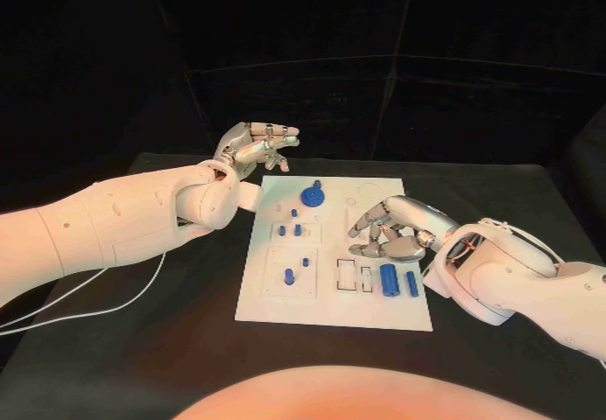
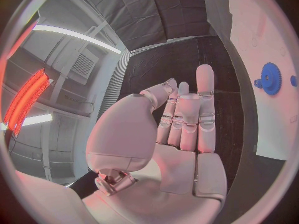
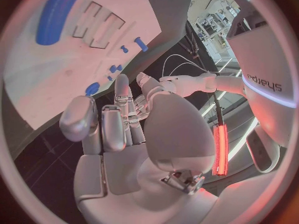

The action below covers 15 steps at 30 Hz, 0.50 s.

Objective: Assemble the parts on the task board

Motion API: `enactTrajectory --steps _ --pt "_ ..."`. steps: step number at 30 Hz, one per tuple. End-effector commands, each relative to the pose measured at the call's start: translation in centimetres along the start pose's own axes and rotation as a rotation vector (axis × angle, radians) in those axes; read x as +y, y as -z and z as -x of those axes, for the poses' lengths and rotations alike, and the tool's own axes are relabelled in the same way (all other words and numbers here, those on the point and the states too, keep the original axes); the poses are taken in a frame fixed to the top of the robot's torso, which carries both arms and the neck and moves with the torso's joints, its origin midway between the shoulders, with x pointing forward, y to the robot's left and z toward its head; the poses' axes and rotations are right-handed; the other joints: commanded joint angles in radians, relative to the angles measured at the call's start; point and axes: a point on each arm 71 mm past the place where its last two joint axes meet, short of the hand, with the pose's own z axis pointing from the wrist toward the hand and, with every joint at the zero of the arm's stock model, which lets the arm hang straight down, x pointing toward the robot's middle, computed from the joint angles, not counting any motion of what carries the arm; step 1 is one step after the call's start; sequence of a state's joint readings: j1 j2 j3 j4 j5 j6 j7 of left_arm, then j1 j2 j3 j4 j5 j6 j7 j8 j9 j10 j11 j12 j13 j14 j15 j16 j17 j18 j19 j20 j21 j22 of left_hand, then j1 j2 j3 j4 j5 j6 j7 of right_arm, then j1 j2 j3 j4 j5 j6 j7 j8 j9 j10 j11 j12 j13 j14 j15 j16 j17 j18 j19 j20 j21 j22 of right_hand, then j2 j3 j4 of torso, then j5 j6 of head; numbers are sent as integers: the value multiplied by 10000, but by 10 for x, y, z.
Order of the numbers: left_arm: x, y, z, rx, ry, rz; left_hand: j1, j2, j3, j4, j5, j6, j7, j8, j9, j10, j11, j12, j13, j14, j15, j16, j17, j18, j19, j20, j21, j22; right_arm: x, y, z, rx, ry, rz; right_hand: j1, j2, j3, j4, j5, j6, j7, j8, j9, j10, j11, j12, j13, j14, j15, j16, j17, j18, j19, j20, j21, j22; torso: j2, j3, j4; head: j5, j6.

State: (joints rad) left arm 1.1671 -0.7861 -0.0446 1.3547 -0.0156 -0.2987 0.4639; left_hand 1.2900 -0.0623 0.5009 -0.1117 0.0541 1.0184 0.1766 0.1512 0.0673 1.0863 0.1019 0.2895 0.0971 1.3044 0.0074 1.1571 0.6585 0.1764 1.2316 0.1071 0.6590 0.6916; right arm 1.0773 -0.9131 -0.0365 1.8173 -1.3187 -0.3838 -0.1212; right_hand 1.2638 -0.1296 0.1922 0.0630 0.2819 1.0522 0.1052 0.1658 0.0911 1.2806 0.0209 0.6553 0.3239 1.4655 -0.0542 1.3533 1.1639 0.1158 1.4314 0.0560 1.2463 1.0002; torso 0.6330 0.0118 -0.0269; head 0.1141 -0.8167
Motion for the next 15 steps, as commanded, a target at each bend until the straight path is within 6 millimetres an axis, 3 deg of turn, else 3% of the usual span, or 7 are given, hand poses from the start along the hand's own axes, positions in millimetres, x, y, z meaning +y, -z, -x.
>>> enactTrajectory --steps 1,5,9,13,15 --pt "-2 0 -2 129 71 -63 -8 16 -66 0 58 -79 20 -23 -1 -83 -7 17 -8 -6 52 42 -1 59 -17 28 -62 -17 -22 11 6 154 -1384 -1786 -103 55 -456 234 124 -43 -17 228 2 187 -79 2678 3091 434 -24 116 58 -160 5 -94 102 158 -43 -32 -121 -289 61" --pt "-2 1 -1 134 75 -63 -10 24 -71 5 59 -83 21 -19 0 -92 -5 26 -8 -14 54 38 -20 59 -16 31 -65 -19 -38 24 13 105 -741 -2637 -557 30 -1073 694 720 -38 -99 532 57 697 -76 4827 5828 517 -65 414 550 -199 79 -105 270 423 -69 -33 -193 -402 62" --pt "-2 1 -1 135 75 -58 -10 24 -71 5 59 -83 21 -19 0 -92 -5 26 -8 -14 54 38 -20 59 -16 31 -65 -19 -41 34 13 202 380 -3061 -909 3 -1735 1214 688 15 -189 937 209 1075 -145 6155 7644 607 -116 777 1189 -265 187 -154 523 836 -79 0 -244 -472 76" --pt "-2 1 -1 150 83 -57 -10 24 -71 5 59 -83 21 -19 0 -92 -5 26 -8 -14 54 38 -20 59 -16 31 -65 -19 -44 38 10 353 1047 -3484 -682 -33 -2329 1603 553 -84 -249 1316 415 1176 -173 6671 8421 659 -165 1032 1641 -318 259 -195 722 1157 -83 -44 -204 -582 90" --pt "-2 1 -1 160 88 -57 -10 24 -71 5 59 -83 21 -19 0 -92 -5 26 -8 -14 54 38 -20 59 -16 31 -65 -19 -45 40 6 421 1217 -3701 -520 -69 -2533 1691 446 -191 -219 1412 476 1163 -188 6728 8537 670 -156 1094 1757 -332 269 -192 767 1231 -81 -45 -180 -601 86"
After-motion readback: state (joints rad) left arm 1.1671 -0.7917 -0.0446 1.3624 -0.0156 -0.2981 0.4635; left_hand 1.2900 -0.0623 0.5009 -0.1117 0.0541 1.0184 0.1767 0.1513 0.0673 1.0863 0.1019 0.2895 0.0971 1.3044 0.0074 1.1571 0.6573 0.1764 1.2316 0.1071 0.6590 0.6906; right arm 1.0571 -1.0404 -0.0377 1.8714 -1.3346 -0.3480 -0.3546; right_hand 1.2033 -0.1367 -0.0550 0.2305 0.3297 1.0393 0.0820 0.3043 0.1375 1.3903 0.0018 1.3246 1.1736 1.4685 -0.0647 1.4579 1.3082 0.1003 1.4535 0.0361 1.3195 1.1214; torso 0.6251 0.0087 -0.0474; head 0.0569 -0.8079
